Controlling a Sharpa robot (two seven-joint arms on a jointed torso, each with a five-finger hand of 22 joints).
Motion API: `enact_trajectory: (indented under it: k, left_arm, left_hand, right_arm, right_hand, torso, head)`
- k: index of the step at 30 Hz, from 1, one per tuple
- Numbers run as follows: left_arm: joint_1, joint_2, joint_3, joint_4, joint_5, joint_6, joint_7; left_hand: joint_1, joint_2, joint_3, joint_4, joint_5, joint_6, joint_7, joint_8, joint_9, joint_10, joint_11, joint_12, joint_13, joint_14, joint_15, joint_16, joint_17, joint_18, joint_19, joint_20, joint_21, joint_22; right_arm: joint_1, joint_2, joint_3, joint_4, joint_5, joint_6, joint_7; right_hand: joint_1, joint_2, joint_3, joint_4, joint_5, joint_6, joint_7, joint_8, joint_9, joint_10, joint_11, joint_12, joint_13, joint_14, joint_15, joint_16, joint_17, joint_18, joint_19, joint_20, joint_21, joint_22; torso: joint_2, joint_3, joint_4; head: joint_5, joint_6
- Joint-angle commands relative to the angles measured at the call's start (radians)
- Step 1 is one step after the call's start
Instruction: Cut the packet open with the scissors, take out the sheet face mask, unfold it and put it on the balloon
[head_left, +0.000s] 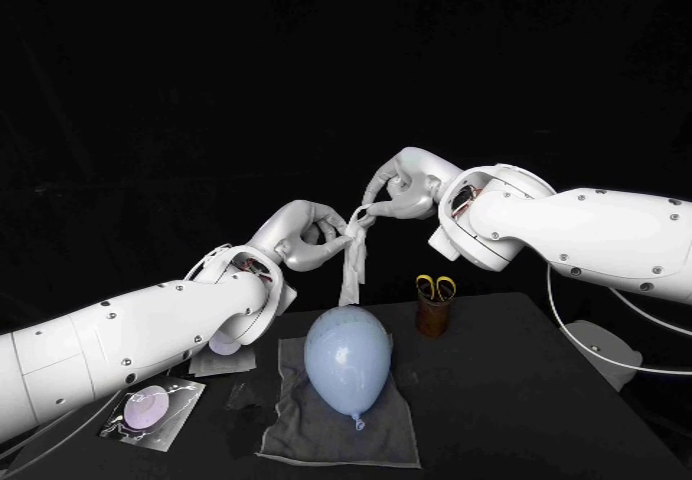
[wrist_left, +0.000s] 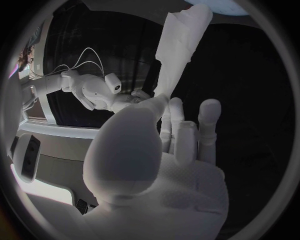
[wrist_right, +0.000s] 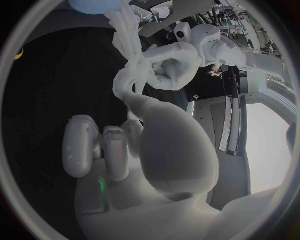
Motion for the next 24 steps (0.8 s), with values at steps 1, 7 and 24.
enact_trajectory:
  k: [1,7,24]
  left_arm:
    - [0.006,0.002,0.005,-0.003,0.007,0.061,-0.028]
    - [0.019,0.003,0.013,-0.015,0.004,0.124,-0.059]
    - [0.045,-0.011,0.019,-0.028,-0.005,0.241,-0.076]
  left_hand:
    - [-0.010,-0.006,-0.010,0.003,-0.002,0.007,-0.006,0.015,0.008,0.011,0.000,0.005,0.002,0.011,-0.002,0.006,0.011,-0.010,0.010,-0.001,0.006,0.007]
    - [-0.012,-0.015,-0.033,0.036,-0.002,0.028,-0.014,0.015,-0.001,0.028,-0.009,0.010,0.005,0.027,-0.011,0.011,0.039,-0.017,0.041,-0.009,0.024,0.042]
    - [0.005,0.090,-0.031,0.059,-0.002,-0.036,0.028,-0.037,-0.034,-0.017,0.027,-0.080,-0.039,-0.007,0.019,-0.001,-0.017,-0.010,-0.003,0.004,-0.014,-0.016]
  right_arm:
    - [-0.001,-0.001,0.001,0.001,-0.012,0.027,0.011]
    - [-0.002,-0.002,0.001,-0.004,-0.024,0.022,0.008]
    - [-0.002,-0.004,0.001,-0.030,-0.052,0.010,0.013]
  right_hand:
    - [-0.009,-0.002,0.006,-0.001,0.001,0.000,0.005,0.006,0.001,0.052,-0.004,0.006,0.107,0.110,0.003,0.004,0.263,-0.010,0.026,0.001,0.000,0.197]
    - [-0.009,-0.002,0.006,-0.001,0.001,0.000,0.005,0.006,0.001,0.052,-0.004,0.005,0.107,0.110,0.003,0.004,0.263,-0.010,0.026,0.001,0.000,0.197]
    - [-0.011,-0.002,0.008,-0.002,0.001,-0.001,0.005,0.007,0.002,0.051,-0.004,0.005,0.107,0.110,0.003,0.004,0.263,-0.011,0.027,0.001,0.004,0.198]
  torso:
    - [0.000,0.0004,-0.0004]
    - [0.000,-0.0001,-0.0001]
    - [0.001,-0.0008,0.0005]
  head:
    - [0.000,-0.001]
    - [-0.001,-0.001]
    - [-0.003,-0.008]
